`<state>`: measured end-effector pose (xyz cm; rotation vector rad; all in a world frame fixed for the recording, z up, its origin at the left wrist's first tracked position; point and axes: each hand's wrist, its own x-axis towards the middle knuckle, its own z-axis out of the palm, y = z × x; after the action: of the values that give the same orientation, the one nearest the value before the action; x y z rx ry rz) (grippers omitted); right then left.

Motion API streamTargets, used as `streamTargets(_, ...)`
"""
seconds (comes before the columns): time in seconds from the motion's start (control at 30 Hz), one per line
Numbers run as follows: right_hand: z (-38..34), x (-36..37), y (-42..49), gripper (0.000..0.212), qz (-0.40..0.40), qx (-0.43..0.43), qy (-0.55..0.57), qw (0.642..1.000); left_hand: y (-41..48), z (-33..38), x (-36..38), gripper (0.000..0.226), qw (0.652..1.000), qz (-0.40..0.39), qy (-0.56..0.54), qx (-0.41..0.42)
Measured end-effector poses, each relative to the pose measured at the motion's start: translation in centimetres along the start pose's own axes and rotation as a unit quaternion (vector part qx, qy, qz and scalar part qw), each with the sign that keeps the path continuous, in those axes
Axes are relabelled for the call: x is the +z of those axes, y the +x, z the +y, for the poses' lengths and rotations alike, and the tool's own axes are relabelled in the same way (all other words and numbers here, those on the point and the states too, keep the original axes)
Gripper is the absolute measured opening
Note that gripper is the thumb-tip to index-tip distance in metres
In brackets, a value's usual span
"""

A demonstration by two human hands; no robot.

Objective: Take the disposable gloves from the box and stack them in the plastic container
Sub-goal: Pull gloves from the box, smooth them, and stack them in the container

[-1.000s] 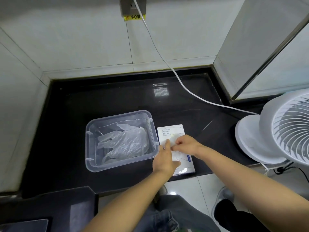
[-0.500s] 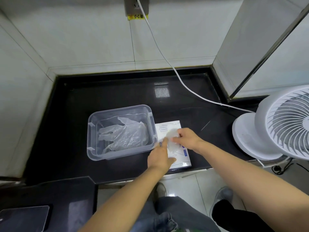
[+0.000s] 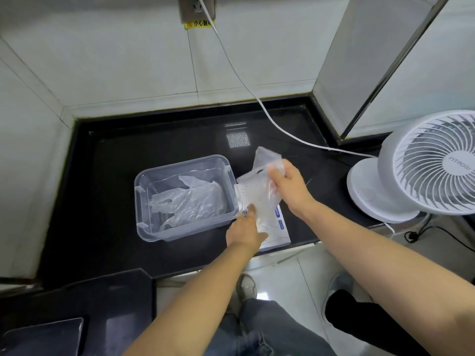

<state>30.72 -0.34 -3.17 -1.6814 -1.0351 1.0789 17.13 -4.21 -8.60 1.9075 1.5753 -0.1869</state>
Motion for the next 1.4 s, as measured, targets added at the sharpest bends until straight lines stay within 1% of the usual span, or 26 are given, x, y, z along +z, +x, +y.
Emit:
streamTargets(0.07, -1.6, -0.1, -0.1, 0.02, 0.04, -0.019, 0.042, 0.998, -0.2, 0.2, -0.1, 0.085, 1.0, -0.007, -0.004, -0.006)
streamTargets(0.13, -2.4, -0.2, -0.1, 0.019, 0.033, -0.021, 0.053, 0.998, -0.6, 0.3, -0.9, 0.078, 1.0, -0.024, -0.018, 0.008)
streamTargets(0.17, -2.7, -0.3, -0.1, 0.016, 0.027, -0.019, 0.056, 0.998, -0.9, 0.4, -1.4, 0.066, 0.998, -0.027, -0.032, 0.041)
streamTargets(0.2, -2.8, -0.3, 0.0, 0.012, 0.027, -0.019, 0.066, 0.997, -1.6, 0.4, -2.3, 0.045, 0.995, -0.008, -0.051, 0.091)
streamTargets(0.23, -2.9, -0.2, 0.1, 0.01, 0.032, -0.018, 0.076, 0.996, -2.4, 0.1, -3.3, 0.022, 0.986, 0.029, -0.07, 0.146)
streamTargets(0.27, -2.8, -0.1, 0.3, 0.011, 0.042, -0.015, 0.09, 0.995, -3.1, -0.1, -4.2, 0.016, 0.976, 0.083, -0.081, 0.185)
streamTargets(0.3, -2.9, 0.0, 0.4, 0.015, 0.047, -0.006, 0.102, 0.994, -3.7, -0.6, -5.1, 0.02, 0.964, 0.152, -0.089, 0.2)
streamTargets(0.37, -3.3, 0.7, 0.8, 0.031, 0.045, 0.014, 0.128, 0.991, -4.1, -2.0, -7.1, 0.015, 0.944, 0.261, -0.119, 0.161)
streamTargets(0.4, -3.5, 1.1, 1.0, 0.038, 0.042, 0.021, 0.142, 0.989, -4.0, -3.0, -7.9, 0.014, 0.946, 0.277, -0.115, 0.126)
streamTargets(0.43, -3.7, 1.6, 1.1, 0.041, 0.032, 0.026, 0.153, 0.987, -3.9, -4.2, -8.6, 0.026, 0.961, 0.254, -0.076, 0.076)
streamTargets(0.5, -4.0, 2.7, 1.3, 0.043, 0.018, 0.034, 0.164, 0.986, -3.4, -6.9, -9.5, 0.059, 0.992, 0.117, 0.046, -0.007)
streamTargets(0.53, -4.2, 3.2, 1.3, 0.041, 0.013, 0.036, 0.167, 0.985, -3.6, -7.9, -9.7, 0.067, 0.995, 0.053, 0.081, -0.017)
streamTargets(0.57, -4.2, 3.6, 1.4, 0.039, 0.007, 0.038, 0.166, 0.985, -3.9, -8.5, -9.6, 0.066, 0.996, 0.006, 0.088, -0.011)
streamTargets(0.6, -4.3, 4.0, 1.4, 0.038, 0.0, 0.036, 0.164, 0.986, -4.0, -9.0, -9.2, 0.059, 0.997, -0.011, 0.078, 0.003)
streamTargets(0.67, -4.3, 4.8, 1.3, 0.036, -0.02, 0.032, 0.158, 0.987, -4.5, -9.1, -8.4, 0.04, 0.999, -0.003, 0.044, 0.028)
streamTargets(0.73, -4.2, 5.3, 1.2, 0.031, -0.037, 0.033, 0.143, 0.989, -5.0, -8.4, -7.6, 0.032, 0.999, 0.006, 0.031, 0.044)
streamTargets(0.87, -3.3, 5.8, 1.0, 0.029, -0.068, 0.041, 0.099, 0.992, -6.0, -7.5, -6.3, 0.033, 0.997, 0.001, 0.039, 0.069)
streamTargets(1.03, -3.1, 6.0, 0.8, 0.026, -0.076, 0.045, 0.089, 0.992, -6.5, -9.1, -6.0, 0.028, 0.994, -0.071, 0.003, 0.078)
streamTargets(1.1, -3.2, 6.3, 0.7, 0.023, -0.09, 0.041, 0.094, 0.991, -6.5, -9.9, -6.3, 0.03, 0.988, -0.12, -0.05, 0.079)
streamTargets(1.17, -3.3, 6.5, 0.5, 0.023, -0.109, 0.039, 0.114, 0.987, -6.3, -10.5, -6.9, 0.026, 0.979, -0.131, -0.146, 0.061)
streamTargets(1.23, -3.4, 6.5, 0.2, 0.027, -0.122, 0.039, 0.139, 0.982, -5.9, -10.6, -8.1, 0.014, 0.957, -0.052, -0.286, 0.015)
streamTargets(1.27, -3.4, 6.6, -0.1, 0.029, -0.129, 0.039, 0.15, 0.979, -5.7, -10.3, -8.7, 0.012, 0.93, 0.024, -0.367, -0.028)
streamTargets(1.3, -3.4, 6.7, -0.3, 0.03, -0.141, 0.038, 0.154, 0.977, -5.6, -9.9, -9.4, 0.015, 0.886, 0.099, -0.447, -0.08)
streamTargets(1.33, -3.3, 6.9, -0.6, 0.029, -0.158, 0.039, 0.16, 0.974, -5.4, -9.7, -9.9, 0.022, 0.838, 0.148, -0.512, -0.118)
streamTargets(1.37, -3.1, 7.2, -0.9, 0.029, -0.179, 0.04, 0.161, 0.97, -5.2, -9.4, -10.3, 0.034, 0.797, 0.159, -0.567, -0.133)
streamTargets(1.4, -2.8, 7.5, -1.2, 0.03, -0.2, 0.047, 0.17, 0.964, -5.1, -9.2, -10.6, 0.05, 0.776, 0.138, -0.602, -0.129)
